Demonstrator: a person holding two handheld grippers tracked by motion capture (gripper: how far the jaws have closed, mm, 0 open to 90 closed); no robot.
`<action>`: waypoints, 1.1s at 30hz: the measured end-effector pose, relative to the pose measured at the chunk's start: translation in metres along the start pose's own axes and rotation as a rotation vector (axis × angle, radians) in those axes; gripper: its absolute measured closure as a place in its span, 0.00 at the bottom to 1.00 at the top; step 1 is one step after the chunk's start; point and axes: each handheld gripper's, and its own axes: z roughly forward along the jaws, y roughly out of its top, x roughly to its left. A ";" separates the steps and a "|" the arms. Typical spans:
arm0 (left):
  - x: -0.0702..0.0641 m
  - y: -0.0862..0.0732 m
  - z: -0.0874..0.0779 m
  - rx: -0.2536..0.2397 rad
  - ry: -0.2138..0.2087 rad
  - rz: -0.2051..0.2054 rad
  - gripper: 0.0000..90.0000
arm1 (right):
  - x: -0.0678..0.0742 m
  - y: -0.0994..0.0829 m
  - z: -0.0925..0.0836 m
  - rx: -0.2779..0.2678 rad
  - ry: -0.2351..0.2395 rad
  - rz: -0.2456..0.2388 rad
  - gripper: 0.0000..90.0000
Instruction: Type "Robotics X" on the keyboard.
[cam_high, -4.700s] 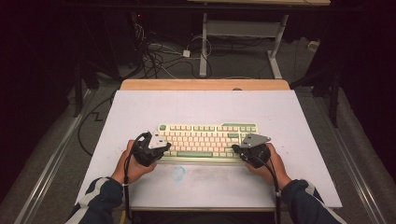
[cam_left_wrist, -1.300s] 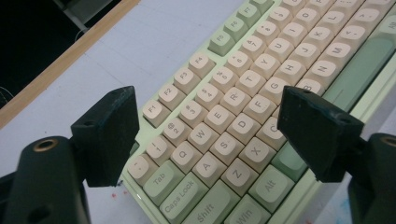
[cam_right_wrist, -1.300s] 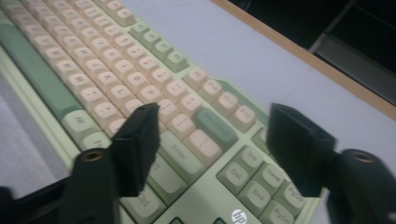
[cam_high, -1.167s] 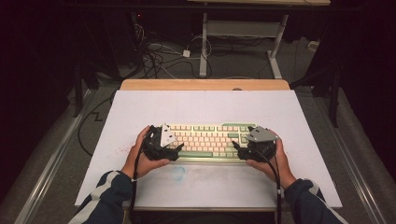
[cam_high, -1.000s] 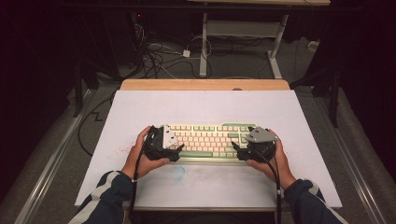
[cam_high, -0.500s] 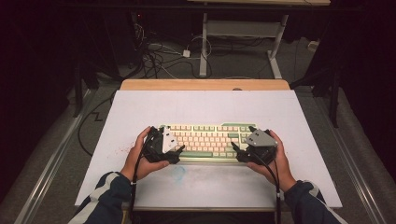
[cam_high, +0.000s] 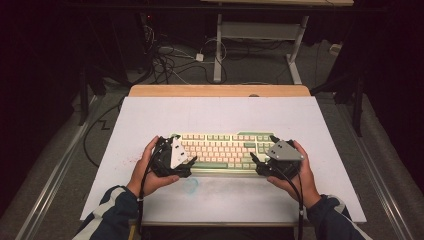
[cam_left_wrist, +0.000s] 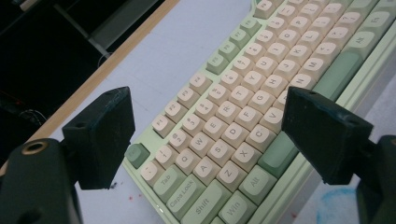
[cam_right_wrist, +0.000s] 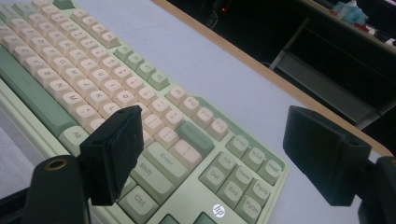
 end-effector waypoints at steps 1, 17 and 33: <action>0.000 0.000 -0.001 0.000 -0.003 0.001 0.17 | 0.000 0.000 -0.001 0.002 0.002 0.000 0.23; -0.004 0.000 -0.015 -0.018 -0.011 0.018 0.17 | 0.001 -0.002 -0.017 -0.010 -0.005 -0.018 0.22; -0.005 -0.005 -0.035 -0.023 -0.019 0.032 0.17 | 0.001 -0.008 -0.038 -0.023 -0.013 -0.022 0.22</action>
